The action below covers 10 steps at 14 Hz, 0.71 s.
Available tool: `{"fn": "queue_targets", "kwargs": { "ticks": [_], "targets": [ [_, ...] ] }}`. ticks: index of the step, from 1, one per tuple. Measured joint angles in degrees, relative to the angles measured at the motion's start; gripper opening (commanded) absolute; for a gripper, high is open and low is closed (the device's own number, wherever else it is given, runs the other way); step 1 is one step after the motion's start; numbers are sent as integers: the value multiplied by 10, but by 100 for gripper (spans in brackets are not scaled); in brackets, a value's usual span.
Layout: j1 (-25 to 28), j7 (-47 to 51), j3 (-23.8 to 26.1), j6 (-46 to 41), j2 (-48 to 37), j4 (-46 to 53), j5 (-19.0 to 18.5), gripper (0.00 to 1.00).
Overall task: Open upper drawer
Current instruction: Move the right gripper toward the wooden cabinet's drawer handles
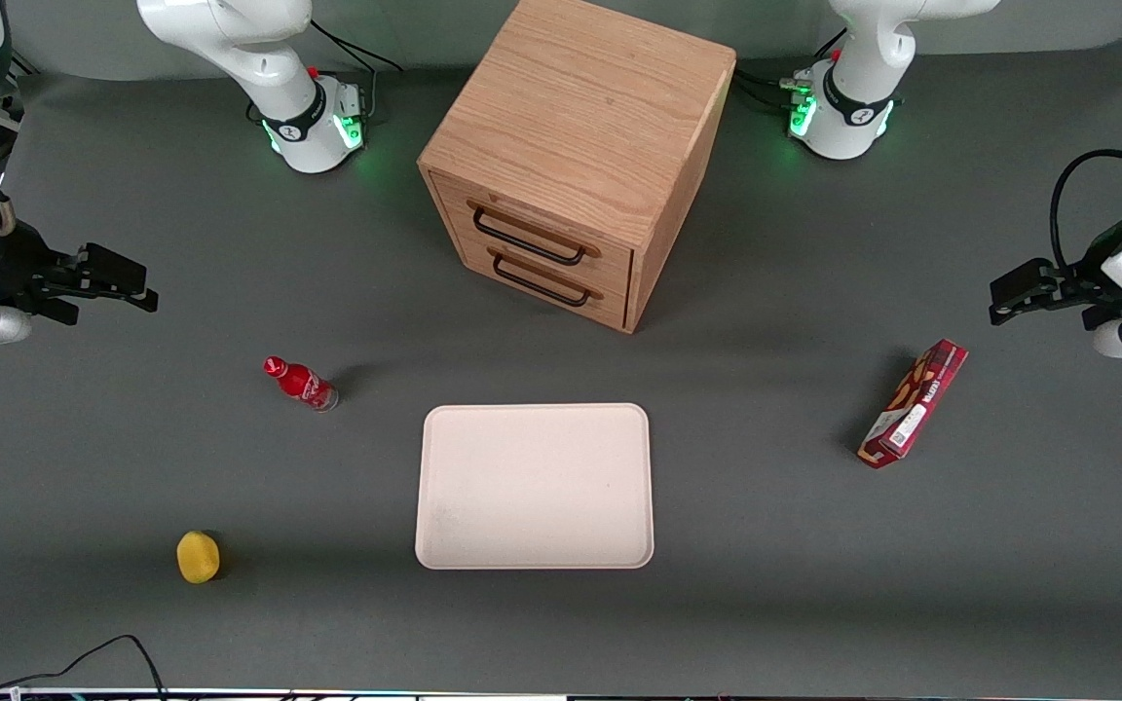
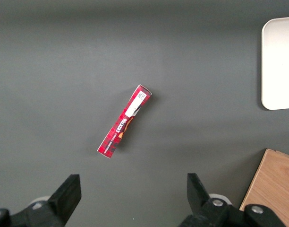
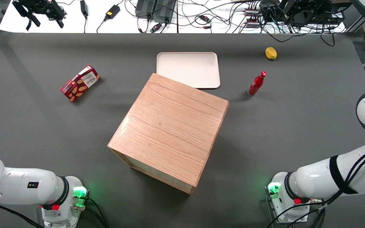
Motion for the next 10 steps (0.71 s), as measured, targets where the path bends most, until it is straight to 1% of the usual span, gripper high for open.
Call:
{"fn": "queue_targets", "kwargs": {
  "ticks": [6, 8, 10],
  "targets": [
    [2, -112, 10, -8, 4, -9, 6, 100],
    [5, -143, 34, -20, 7, -14, 6, 100],
    [11, -150, 71, -21, 11, -16, 4, 100]
  ]
}}
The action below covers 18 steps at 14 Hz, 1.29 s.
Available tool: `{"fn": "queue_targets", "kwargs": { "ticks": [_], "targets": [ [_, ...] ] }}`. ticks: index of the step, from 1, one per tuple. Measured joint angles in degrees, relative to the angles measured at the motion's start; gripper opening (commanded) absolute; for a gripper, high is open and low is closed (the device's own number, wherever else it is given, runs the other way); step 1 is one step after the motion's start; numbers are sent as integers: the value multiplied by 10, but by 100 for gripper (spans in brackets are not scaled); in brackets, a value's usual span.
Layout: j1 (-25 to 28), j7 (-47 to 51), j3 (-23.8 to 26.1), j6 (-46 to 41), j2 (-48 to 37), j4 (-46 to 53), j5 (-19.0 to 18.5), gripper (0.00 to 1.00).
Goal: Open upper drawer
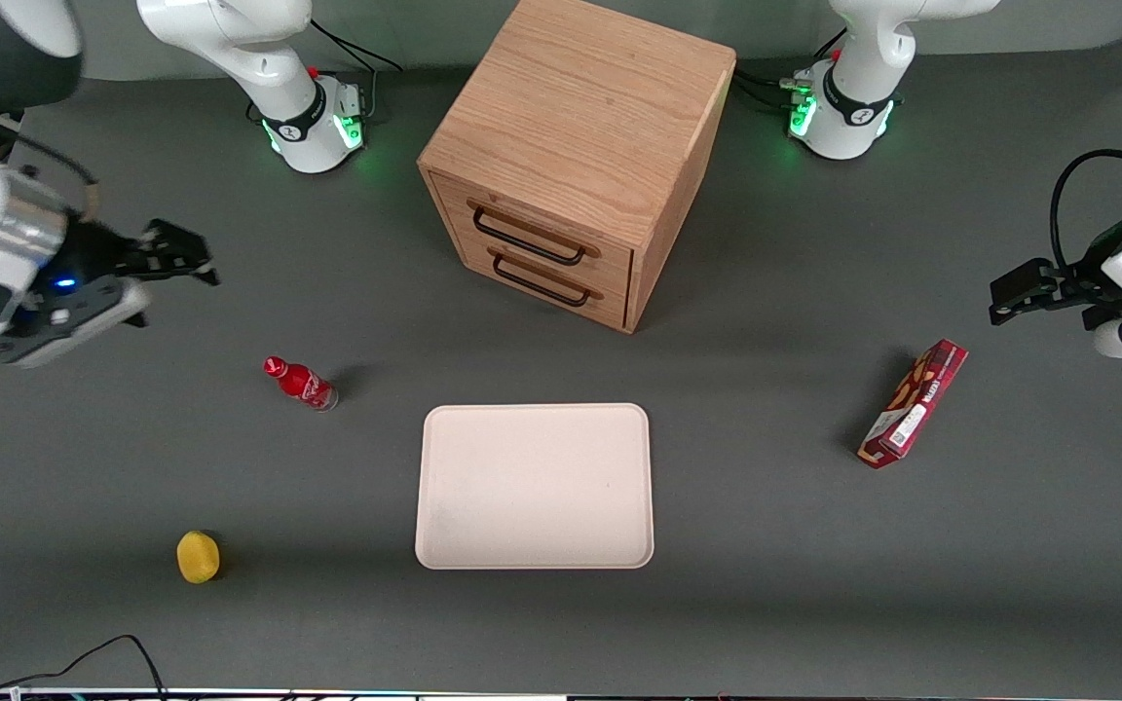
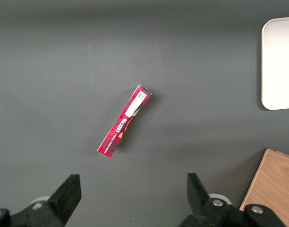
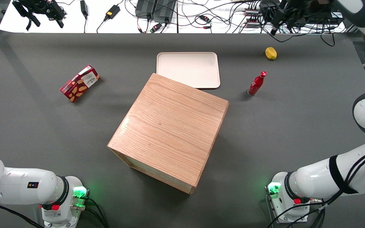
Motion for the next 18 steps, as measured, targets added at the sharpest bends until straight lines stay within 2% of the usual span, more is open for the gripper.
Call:
{"fn": "queue_targets", "kwargs": {
  "ticks": [2, 10, 13, 18],
  "targets": [
    [11, 0, 19, 2, 8, 0, -2, 100],
    [89, -18, 39, 14, 63, -4, -2, 100],
    [95, -61, 77, 27, 66, -19, 0, 100],
    [102, -63, 125, 85, 67, -75, 26, 100]
  ]
}}
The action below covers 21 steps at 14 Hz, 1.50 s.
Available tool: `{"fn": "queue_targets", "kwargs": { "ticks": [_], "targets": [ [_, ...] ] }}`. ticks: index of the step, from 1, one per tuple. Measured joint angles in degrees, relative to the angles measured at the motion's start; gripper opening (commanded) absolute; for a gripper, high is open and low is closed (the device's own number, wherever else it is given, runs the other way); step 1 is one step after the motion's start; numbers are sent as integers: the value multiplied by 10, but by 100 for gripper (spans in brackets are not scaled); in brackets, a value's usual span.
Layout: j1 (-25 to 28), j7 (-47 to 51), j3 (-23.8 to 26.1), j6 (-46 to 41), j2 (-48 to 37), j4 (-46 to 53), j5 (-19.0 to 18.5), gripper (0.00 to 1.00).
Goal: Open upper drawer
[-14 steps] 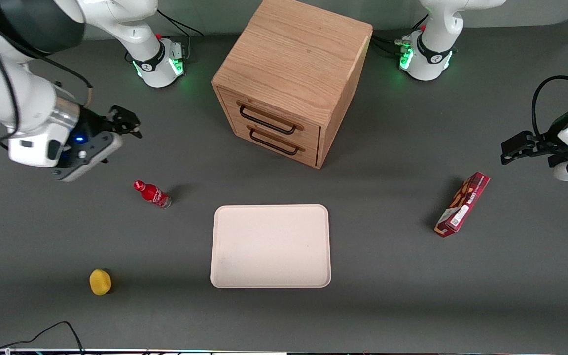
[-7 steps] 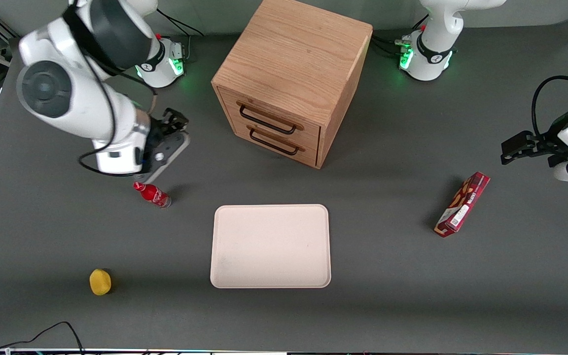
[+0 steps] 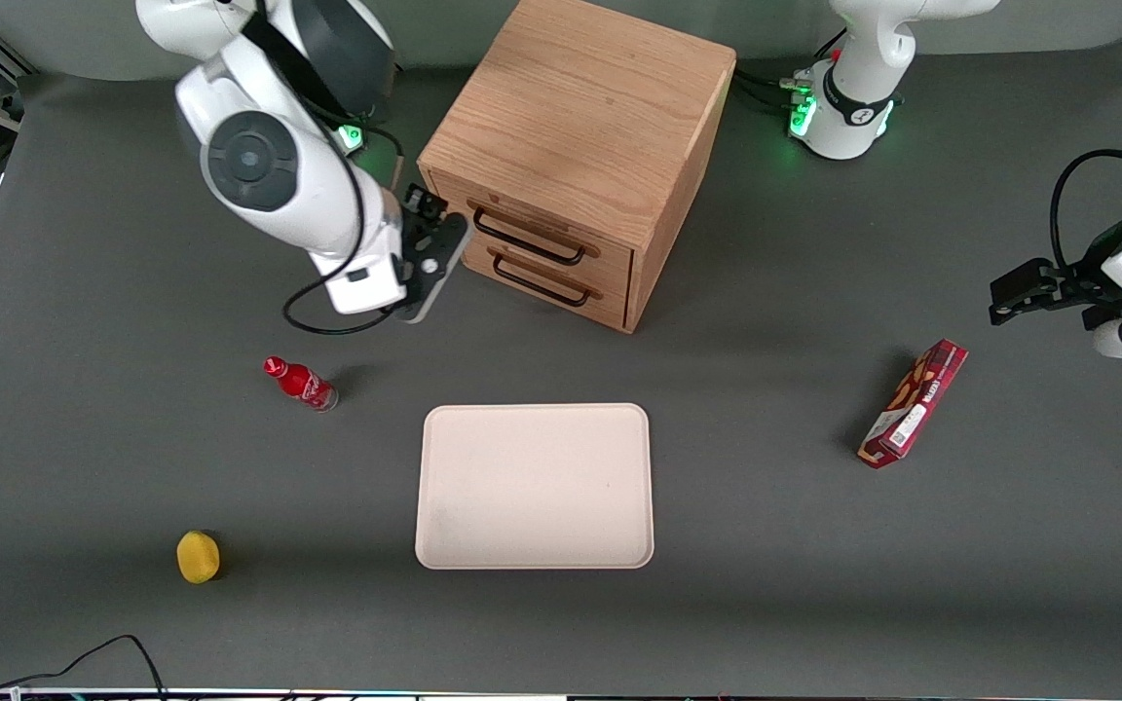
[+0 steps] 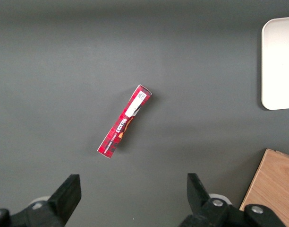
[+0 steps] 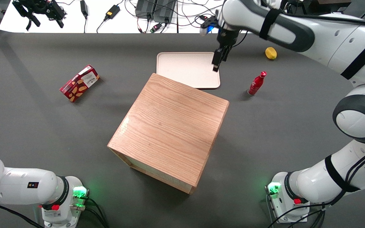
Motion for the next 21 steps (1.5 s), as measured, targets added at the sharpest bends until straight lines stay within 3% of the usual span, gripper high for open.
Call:
{"fn": "queue_targets", "kwargs": {
  "ticks": [4, 8, 15, 21],
  "targets": [
    [25, 1, 6, 54, 1, -34, 3, 100],
    [29, 1, 5, 93, 7, -39, 29, 100],
    [39, 2, 6, 131, 34, -39, 58, 100],
    [40, 2, 6, 146, 48, -39, 61, 100]
  ]
}}
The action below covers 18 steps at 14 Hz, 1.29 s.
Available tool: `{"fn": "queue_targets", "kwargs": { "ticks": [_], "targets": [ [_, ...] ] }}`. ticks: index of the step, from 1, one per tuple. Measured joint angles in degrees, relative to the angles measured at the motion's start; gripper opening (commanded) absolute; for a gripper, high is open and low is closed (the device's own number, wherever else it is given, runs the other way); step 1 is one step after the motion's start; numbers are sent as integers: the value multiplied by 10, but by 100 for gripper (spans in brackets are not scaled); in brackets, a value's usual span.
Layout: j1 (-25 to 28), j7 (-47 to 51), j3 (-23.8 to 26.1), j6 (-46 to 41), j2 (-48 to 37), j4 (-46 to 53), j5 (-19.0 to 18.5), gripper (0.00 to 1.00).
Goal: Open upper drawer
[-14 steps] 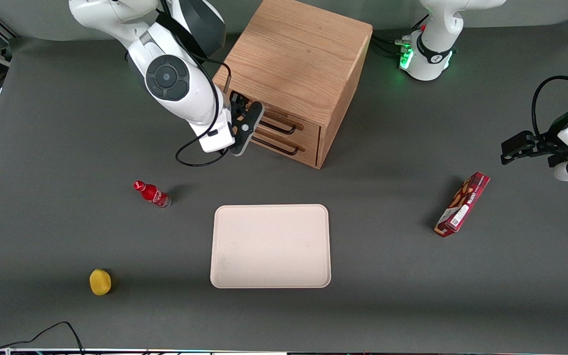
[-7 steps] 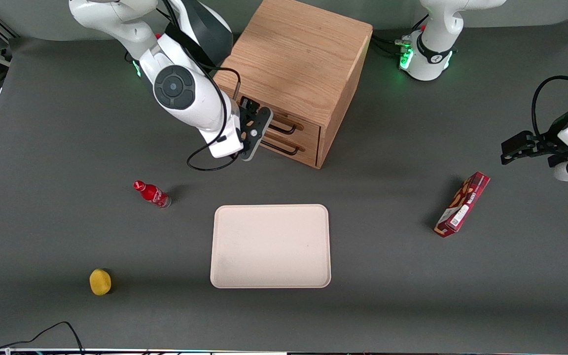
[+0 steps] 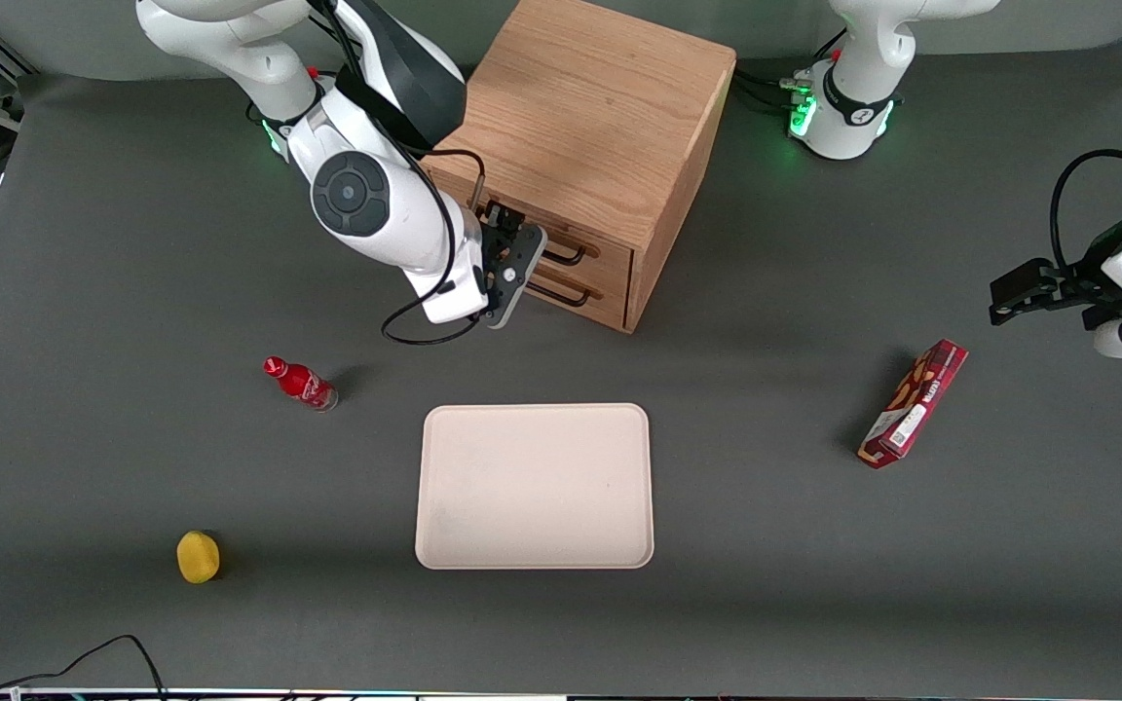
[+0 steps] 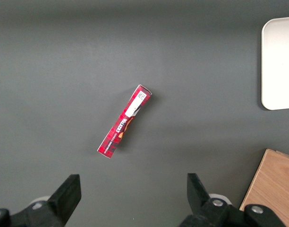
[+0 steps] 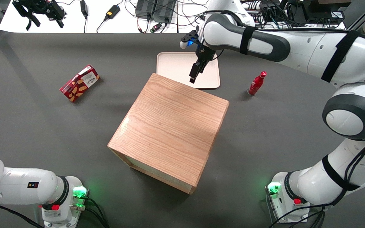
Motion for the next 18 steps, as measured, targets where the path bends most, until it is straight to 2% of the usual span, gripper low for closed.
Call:
{"fn": "queue_targets", "kwargs": {
  "ticks": [18],
  "targets": [
    [22, 0, 0, 5, 17, -6, 0, 100]
  ]
}}
